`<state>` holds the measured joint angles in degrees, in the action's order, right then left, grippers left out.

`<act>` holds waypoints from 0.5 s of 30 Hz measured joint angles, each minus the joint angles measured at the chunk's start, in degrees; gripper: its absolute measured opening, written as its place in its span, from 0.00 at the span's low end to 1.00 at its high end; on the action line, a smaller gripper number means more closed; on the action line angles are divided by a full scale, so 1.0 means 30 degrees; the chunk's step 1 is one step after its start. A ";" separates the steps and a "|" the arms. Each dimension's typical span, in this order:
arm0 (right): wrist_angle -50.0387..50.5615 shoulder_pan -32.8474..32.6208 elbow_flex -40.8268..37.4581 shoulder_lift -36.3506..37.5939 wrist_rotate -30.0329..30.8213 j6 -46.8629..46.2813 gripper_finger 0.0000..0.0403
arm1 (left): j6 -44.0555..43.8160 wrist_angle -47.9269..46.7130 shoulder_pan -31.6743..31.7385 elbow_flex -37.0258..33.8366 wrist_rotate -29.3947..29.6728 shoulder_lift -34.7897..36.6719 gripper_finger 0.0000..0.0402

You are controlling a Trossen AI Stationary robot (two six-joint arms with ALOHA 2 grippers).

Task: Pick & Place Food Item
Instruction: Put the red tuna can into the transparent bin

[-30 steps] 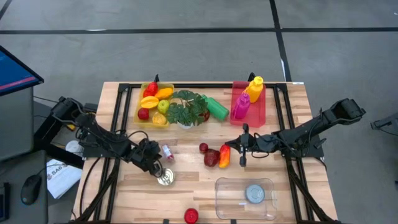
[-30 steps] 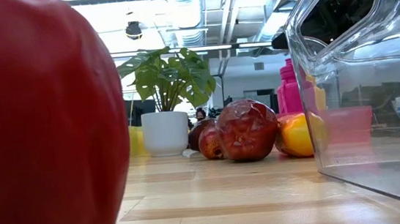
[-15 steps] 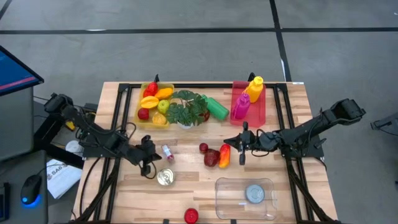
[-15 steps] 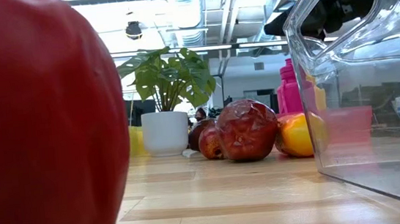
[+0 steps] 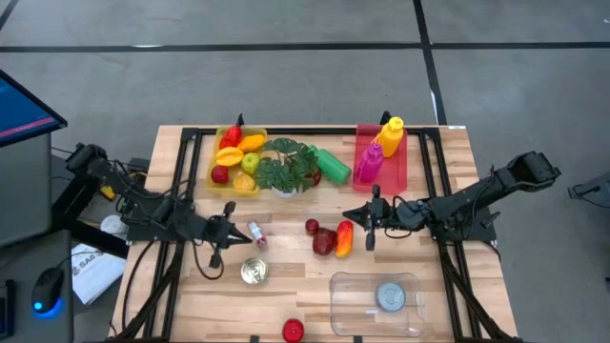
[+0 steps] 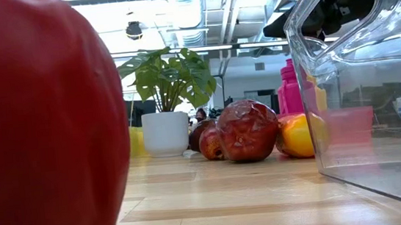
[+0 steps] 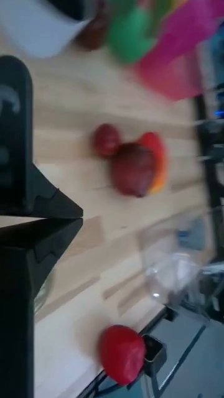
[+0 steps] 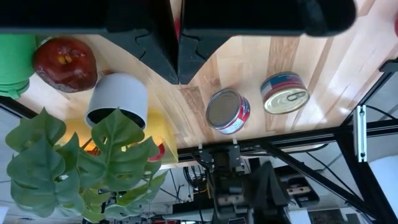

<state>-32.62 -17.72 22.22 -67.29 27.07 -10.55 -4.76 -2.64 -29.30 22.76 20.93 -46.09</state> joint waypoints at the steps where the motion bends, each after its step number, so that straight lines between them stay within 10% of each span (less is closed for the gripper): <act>1: 0.0000 0.0000 0.0000 0.0000 0.0000 0.0000 0.00 | 0.0954 0.0533 0.0115 0.0000 0.0000 0.0000 0.00; 15: 0.0007 0.0087 0.0000 0.0000 0.0000 -0.0007 0.00 | 0.6115 0.1589 0.3678 0.0000 0.0219 -0.0044 0.38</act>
<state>-32.60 -17.45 22.22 -67.29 27.07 -10.57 13.58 2.13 -18.26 22.76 21.58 -46.22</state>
